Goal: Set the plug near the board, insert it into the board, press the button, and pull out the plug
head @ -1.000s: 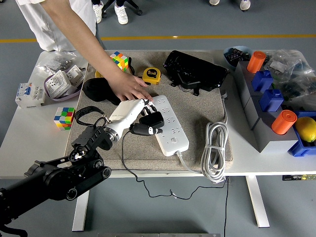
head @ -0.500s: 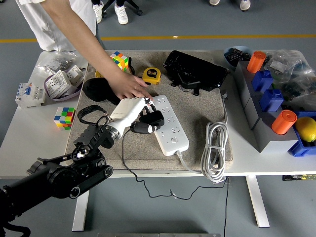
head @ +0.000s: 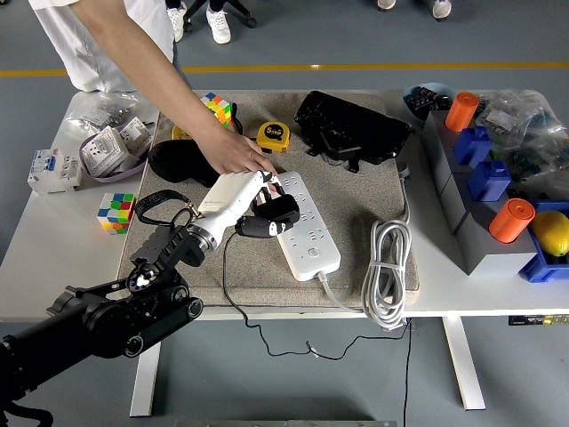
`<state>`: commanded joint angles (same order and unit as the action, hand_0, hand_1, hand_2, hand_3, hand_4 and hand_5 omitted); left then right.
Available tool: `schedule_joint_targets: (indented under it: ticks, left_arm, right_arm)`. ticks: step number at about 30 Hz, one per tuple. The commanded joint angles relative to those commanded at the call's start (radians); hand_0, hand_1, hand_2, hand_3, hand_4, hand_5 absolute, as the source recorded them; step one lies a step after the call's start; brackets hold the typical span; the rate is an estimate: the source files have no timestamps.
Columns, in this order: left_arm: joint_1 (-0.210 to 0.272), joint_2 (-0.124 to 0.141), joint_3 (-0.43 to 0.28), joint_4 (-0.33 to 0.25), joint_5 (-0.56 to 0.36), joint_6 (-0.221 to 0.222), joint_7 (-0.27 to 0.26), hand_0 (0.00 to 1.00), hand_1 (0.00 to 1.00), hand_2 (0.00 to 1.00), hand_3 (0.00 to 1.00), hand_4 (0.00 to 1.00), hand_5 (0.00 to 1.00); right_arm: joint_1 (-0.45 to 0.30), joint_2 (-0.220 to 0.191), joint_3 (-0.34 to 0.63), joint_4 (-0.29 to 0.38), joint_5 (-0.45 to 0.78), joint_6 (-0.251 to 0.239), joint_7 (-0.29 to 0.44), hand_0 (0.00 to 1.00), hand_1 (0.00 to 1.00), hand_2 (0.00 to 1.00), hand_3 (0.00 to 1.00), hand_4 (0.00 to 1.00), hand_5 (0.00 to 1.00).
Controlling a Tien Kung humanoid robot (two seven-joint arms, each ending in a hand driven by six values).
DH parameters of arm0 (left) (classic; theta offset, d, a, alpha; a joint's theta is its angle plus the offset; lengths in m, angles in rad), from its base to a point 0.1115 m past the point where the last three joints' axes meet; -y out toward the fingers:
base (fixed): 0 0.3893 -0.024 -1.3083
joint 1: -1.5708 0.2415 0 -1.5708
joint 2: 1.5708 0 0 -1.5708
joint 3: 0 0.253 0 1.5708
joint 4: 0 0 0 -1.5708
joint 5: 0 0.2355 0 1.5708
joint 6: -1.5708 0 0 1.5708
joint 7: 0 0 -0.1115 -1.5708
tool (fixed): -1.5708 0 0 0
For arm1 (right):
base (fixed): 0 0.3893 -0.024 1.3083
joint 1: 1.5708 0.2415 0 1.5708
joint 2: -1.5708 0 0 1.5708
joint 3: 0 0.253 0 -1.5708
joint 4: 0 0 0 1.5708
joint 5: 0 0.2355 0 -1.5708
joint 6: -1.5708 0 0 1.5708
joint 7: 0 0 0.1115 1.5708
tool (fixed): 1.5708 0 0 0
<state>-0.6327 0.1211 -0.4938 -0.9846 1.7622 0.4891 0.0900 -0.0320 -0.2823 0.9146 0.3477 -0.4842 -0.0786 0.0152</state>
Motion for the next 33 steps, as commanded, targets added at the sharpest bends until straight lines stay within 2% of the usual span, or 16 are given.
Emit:
schedule_joint_targets:
  ticks: [5, 9, 16, 20, 25, 33]
  left_arm:
    - [0.008, 0.005, -0.017, -0.011, -0.001, 0.008, -0.018, 0.171, 0.292, 0.325, 0.502, 0.703, 0.072]
    - [0.021, 0.022, -0.058, -0.035, 0.006, -0.001, -0.023, 0.171, 0.292, 0.325, 0.502, 0.703, 0.072]
    - [0.067, 0.076, -0.144, -0.069, 0.009, -0.007, -0.048, 0.184, 0.290, 0.333, 0.509, 0.720, 0.078]
    - [0.088, 0.108, -0.176, -0.079, -0.001, -0.008, -0.088, 0.184, 0.290, 0.333, 0.509, 0.720, 0.078]
    - [0.105, 0.146, -0.182, -0.064, -0.024, -0.012, -0.148, 0.200, 0.288, 0.338, 0.507, 0.727, 0.092]
    - [0.121, 0.164, -0.156, -0.030, -0.042, -0.022, -0.174, 0.216, 0.312, 0.360, 0.511, 0.732, 0.101]
  right_arm:
    - [-0.001, 0.001, 0.002, 0.000, 0.000, 0.000, 0.001, 0.657, 0.677, 0.670, 0.572, 0.998, 0.559]
    - [-0.001, 0.001, 0.001, -0.001, 0.001, 0.000, 0.000, 0.657, 0.677, 0.670, 0.572, 0.998, 0.559]
    - [-0.004, 0.003, 0.003, -0.001, -0.001, 0.000, 0.001, 0.656, 0.677, 0.670, 0.572, 0.998, 0.559]
    - [-0.003, 0.002, 0.005, -0.002, -0.001, -0.001, 0.001, 0.656, 0.677, 0.670, 0.572, 0.998, 0.559]
    - [-0.001, 0.000, 0.005, -0.002, -0.002, 0.000, 0.002, 0.656, 0.677, 0.670, 0.571, 0.998, 0.559]
    - [0.002, 0.000, 0.000, -0.001, -0.001, 0.000, 0.002, 0.656, 0.677, 0.670, 0.571, 0.998, 0.558]
